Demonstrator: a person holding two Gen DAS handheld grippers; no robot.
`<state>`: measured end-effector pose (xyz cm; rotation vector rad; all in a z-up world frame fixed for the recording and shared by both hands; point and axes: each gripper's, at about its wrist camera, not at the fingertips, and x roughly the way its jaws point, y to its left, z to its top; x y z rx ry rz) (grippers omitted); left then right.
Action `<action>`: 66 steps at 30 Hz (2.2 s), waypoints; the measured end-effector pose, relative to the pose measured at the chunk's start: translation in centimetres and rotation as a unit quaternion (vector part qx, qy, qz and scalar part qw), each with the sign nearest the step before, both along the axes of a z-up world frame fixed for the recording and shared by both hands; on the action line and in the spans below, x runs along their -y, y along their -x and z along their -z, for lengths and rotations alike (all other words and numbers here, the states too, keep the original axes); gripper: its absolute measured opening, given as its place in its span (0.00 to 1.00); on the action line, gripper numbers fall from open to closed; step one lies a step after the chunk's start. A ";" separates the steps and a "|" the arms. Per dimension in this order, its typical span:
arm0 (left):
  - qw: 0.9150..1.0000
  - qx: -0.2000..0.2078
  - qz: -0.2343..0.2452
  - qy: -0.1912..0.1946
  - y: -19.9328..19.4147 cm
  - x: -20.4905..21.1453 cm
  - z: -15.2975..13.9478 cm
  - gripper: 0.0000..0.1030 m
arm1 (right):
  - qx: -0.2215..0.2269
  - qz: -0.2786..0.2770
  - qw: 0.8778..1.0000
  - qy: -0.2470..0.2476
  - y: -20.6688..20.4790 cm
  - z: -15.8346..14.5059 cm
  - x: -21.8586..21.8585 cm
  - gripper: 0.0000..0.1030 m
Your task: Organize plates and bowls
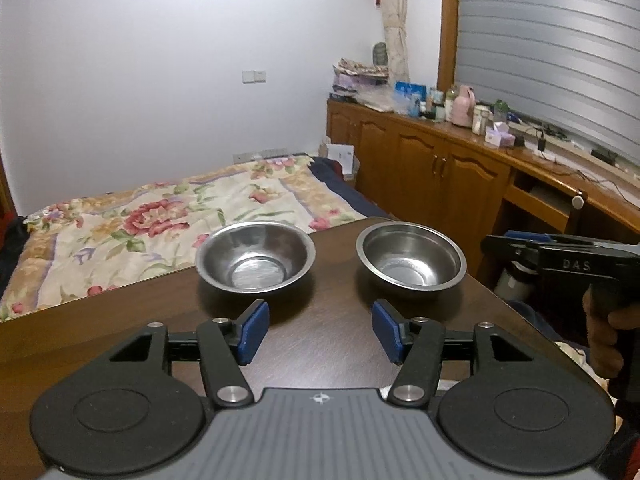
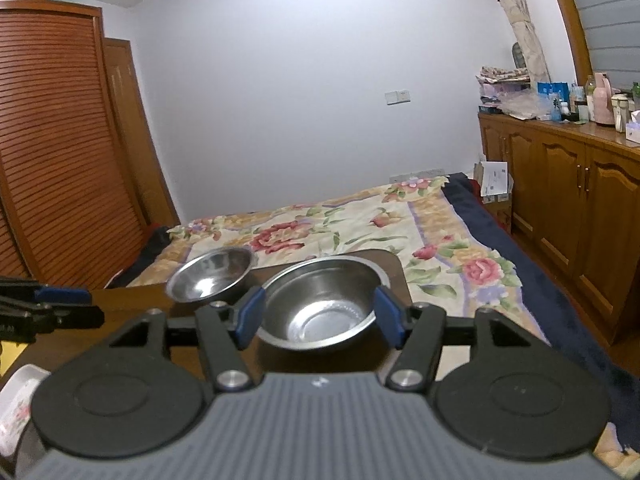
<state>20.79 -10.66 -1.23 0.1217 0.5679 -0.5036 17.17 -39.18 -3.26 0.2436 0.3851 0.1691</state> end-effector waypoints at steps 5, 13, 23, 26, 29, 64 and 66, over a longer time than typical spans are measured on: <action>1.000 -0.015 0.010 -0.002 -2.0 1.2 0.2 0.60 | -0.005 0.009 1.000 -0.008 -1.7 1.0 0.3 0.63; 0.999 -0.035 0.031 -0.016 -5.2 3.5 0.5 0.61 | -0.019 0.030 0.999 -0.013 -3.8 2.0 0.6 0.64; 0.996 -0.057 0.062 -0.031 -8.0 6.9 1.8 0.61 | -0.044 0.027 0.998 -0.030 -4.9 2.9 0.9 0.65; 0.995 -0.062 0.071 -0.033 -8.7 7.9 2.3 0.61 | -0.046 0.028 0.998 -0.029 -5.0 3.1 1.0 0.65; 0.994 -0.070 0.078 -0.032 -9.3 8.6 2.8 0.61 | -0.054 0.024 0.998 -0.037 -5.2 3.3 1.0 0.65; 0.988 -0.140 0.057 -0.028 -12.4 10.2 4.6 0.20 | -0.070 -0.007 0.997 -0.029 -5.4 4.1 0.2 0.35; 0.989 -0.135 0.054 -0.027 -12.2 10.2 4.4 0.19 | -0.070 -0.006 0.997 -0.036 -5.4 4.2 0.4 0.31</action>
